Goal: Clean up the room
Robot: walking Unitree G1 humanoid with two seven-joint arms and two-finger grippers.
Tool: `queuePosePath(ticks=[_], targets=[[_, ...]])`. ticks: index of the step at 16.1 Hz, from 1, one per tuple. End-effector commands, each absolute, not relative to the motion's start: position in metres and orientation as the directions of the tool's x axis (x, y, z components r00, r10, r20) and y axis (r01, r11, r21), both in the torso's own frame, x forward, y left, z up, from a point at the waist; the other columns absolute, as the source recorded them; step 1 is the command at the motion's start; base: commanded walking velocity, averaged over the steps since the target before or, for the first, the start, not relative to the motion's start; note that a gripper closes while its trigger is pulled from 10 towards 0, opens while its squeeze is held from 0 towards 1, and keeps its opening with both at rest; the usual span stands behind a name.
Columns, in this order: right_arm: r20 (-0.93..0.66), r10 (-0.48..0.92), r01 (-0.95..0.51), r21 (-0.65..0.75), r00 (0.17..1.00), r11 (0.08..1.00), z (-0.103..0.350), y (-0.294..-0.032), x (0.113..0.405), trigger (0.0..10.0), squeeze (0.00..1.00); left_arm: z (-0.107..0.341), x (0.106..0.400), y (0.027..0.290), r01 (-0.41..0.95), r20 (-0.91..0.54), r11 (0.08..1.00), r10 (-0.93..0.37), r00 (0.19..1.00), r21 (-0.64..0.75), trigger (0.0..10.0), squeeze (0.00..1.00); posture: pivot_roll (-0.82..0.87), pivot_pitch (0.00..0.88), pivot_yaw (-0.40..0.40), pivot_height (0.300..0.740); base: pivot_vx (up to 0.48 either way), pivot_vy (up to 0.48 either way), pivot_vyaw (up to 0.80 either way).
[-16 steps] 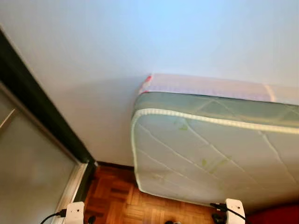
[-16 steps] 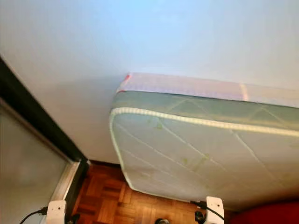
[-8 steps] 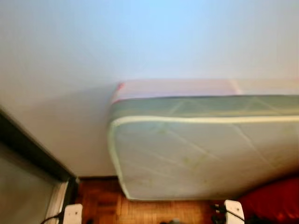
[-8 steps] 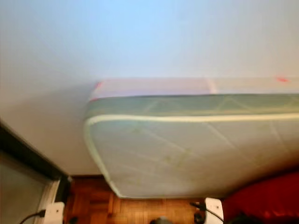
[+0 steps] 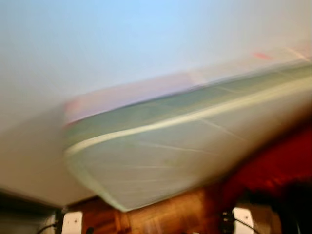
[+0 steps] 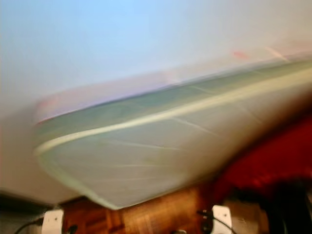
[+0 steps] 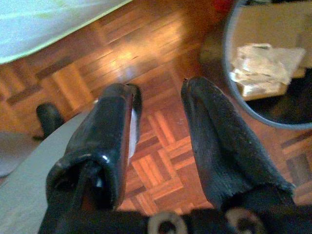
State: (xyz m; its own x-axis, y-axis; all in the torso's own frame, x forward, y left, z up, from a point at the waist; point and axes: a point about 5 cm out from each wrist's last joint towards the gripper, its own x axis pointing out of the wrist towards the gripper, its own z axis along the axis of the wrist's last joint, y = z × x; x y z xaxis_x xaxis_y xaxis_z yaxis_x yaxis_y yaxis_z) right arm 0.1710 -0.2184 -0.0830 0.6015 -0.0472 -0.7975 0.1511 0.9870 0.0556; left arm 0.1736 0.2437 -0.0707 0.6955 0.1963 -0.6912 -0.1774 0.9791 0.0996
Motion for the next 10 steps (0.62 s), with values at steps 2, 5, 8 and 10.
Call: queuePosePath(ticks=[2,5,8,10], targets=[[-0.807,-0.008,0.217,0.15,0.591,0.965,-0.079,-0.2049,0.1883,10.0,0.0,-0.073,0.1861,0.2329,-0.202,-0.77,0.979,0.125,0.625,-0.005,10.0,0.0,0.08,0.0,-0.026,0.74,0.0,0.0,-0.8],[-0.81,-0.001,0.195,0.14,0.586,0.971,-0.0787,-0.2054,0.1889,10.0,0.0,-0.0728,0.1865,0.2328,-0.208,-0.768,0.978,0.125,0.628,-0.011,10.0,0.0,0.08,0.0,-0.028,0.74,0.0,0.0,-0.8],[-0.808,0.0,0.197,0.144,0.589,0.97,-0.0777,-0.2055,0.1907,10.0,0.0,-0.0724,0.1874,0.2328,-0.215,-0.767,0.977,0.126,0.629,-0.015,10.0,0.0,0.08,0.0,-0.027,0.74,0.0,0.0,-0.8],[-0.808,0.002,0.196,0.145,0.59,0.97,-0.0775,-0.2055,0.1913,10.0,0.0,-0.0723,0.1876,0.2328,-0.221,-0.766,0.975,0.127,0.63,-0.021,10.0,0.0,0.08,0.0,-0.026,0.74,0.0,0.0,-0.8]])
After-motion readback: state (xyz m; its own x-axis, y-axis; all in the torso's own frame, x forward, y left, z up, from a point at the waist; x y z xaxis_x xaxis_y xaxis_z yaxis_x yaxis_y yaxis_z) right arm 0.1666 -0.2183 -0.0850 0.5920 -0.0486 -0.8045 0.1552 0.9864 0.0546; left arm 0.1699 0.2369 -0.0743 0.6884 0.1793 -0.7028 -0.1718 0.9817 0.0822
